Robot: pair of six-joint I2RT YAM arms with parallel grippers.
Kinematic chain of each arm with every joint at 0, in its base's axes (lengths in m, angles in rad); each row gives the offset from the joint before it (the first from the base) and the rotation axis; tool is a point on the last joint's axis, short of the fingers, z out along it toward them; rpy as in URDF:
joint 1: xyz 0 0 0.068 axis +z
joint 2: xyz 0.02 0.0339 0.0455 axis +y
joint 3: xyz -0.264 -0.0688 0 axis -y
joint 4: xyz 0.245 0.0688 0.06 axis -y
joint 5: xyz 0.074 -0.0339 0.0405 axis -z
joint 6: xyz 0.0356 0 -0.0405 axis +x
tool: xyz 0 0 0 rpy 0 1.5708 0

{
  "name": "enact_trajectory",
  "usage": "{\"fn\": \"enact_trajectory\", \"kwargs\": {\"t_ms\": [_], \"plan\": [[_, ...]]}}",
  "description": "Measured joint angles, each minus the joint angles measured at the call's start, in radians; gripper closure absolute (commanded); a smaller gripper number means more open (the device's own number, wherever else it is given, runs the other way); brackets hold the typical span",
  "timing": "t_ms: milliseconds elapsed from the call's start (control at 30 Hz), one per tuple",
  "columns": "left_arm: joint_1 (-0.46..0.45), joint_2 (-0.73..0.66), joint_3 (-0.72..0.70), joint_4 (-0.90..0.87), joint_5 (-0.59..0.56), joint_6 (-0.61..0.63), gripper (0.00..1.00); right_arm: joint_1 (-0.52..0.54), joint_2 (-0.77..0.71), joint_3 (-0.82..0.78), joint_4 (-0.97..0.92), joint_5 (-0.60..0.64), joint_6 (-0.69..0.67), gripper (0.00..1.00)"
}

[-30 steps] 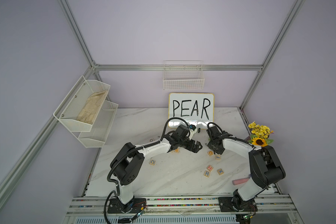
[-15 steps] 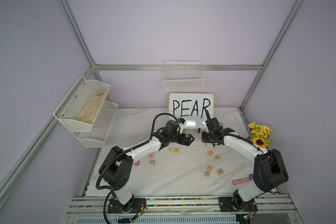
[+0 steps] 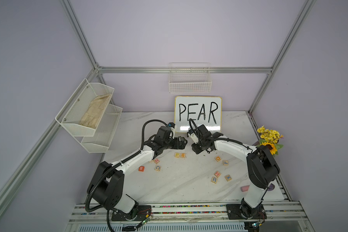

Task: Spell the uppercase word “pear” with letter blocks
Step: Pick up the letter block from the center of the board, then place the letter block at the center of the board.

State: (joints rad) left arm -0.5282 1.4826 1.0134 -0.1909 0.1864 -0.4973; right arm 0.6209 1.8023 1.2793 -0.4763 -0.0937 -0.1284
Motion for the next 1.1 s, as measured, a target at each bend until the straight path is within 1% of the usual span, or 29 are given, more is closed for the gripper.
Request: {"fn": "enact_trajectory", "kwargs": {"t_ms": [133,167,200,267,467,667,800,933,1100], "plan": [[0.018,-0.055,-0.034,-0.012,-0.027,-0.008,0.00,0.002,0.037,0.041,-0.038,-0.019,-0.069,0.71],[0.023,-0.070,-0.042,-0.015,-0.034,-0.009,0.00,0.004,0.045,0.052,-0.047,-0.024,-0.087,0.72],[0.025,-0.081,-0.047,-0.019,-0.038,-0.010,0.00,0.006,0.055,0.064,-0.055,-0.029,-0.107,0.75],[0.029,-0.097,-0.049,-0.022,-0.043,-0.012,0.00,0.011,0.071,0.077,-0.066,-0.042,-0.145,0.76],[0.035,-0.138,-0.090,-0.014,-0.066,-0.018,0.00,0.030,0.091,0.080,-0.100,-0.073,-0.250,0.76],[0.040,-0.148,-0.109,-0.013,-0.079,-0.018,0.00,0.061,0.097,0.080,-0.100,-0.053,-0.334,0.76],[0.043,-0.157,-0.113,-0.013,-0.080,-0.019,0.00,0.075,0.136,0.085,-0.102,-0.030,-0.386,0.76],[0.044,-0.179,-0.132,-0.011,-0.089,-0.035,0.00,0.078,0.176,0.086,-0.102,-0.026,-0.420,0.76],[0.046,-0.204,-0.155,-0.019,-0.109,-0.053,0.00,0.078,0.177,0.086,-0.093,-0.025,-0.449,0.76]]}}
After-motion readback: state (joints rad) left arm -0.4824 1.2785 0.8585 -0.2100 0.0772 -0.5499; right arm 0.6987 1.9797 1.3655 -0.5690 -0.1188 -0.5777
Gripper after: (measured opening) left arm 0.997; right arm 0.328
